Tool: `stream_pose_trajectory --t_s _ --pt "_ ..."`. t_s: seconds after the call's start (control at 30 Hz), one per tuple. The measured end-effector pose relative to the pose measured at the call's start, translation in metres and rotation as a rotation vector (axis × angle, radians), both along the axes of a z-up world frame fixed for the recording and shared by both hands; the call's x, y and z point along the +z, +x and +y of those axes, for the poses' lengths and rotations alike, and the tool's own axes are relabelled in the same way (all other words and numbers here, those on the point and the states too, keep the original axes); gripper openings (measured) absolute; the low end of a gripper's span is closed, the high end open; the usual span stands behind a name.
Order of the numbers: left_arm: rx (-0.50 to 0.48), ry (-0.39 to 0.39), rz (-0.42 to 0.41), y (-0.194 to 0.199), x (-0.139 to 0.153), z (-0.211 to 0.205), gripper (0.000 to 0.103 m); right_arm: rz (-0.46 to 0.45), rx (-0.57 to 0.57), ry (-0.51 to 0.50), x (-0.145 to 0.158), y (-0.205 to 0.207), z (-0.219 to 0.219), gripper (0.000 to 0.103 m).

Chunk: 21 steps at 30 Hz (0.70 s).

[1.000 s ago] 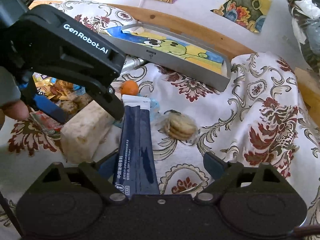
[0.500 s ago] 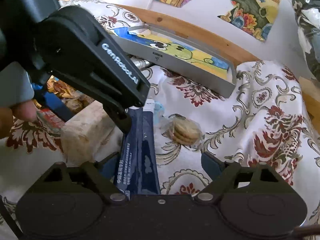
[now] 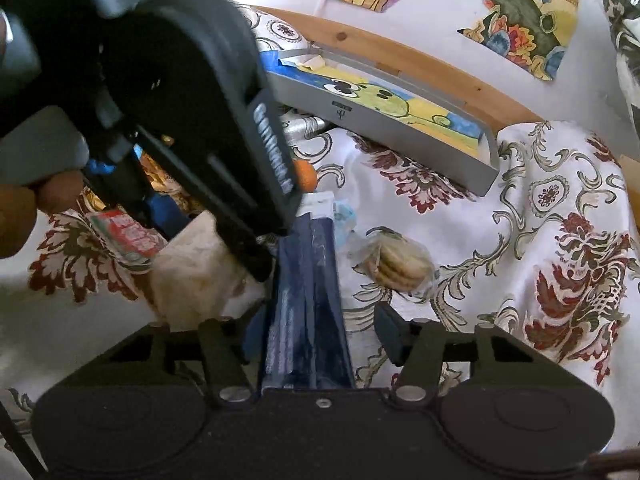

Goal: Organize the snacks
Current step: 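Grasp the puffed-rice bar with the left tool while the right tool grasps the dark blue packet, then lift the rice bar with the left tool while the right tool lifts the blue packet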

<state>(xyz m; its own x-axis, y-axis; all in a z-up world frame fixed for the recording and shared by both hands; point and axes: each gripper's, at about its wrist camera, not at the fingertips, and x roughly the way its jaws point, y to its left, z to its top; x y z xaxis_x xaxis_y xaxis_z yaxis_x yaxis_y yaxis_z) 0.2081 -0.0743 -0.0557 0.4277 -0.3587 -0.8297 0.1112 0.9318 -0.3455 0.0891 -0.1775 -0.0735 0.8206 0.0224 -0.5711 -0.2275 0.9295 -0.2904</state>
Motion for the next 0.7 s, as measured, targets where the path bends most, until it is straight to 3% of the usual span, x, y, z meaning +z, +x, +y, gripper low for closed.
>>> stream_pose_trajectory --t_s 0.4,0.5,0.7 --pt "-0.001 -0.010 0.000 0.006 -0.007 0.002 0.043 0.025 -0.010 0.035 -0.002 0.008 -0.004 0.056" --pt "-0.017 -0.008 -0.004 0.005 -0.006 0.004 0.038 0.035 -0.008 0.057 -0.001 0.011 -0.007 0.050" --pt "-0.015 -0.033 -0.002 -0.004 -0.002 0.016 0.033 0.056 -0.017 0.090 0.002 0.014 -0.008 0.048"
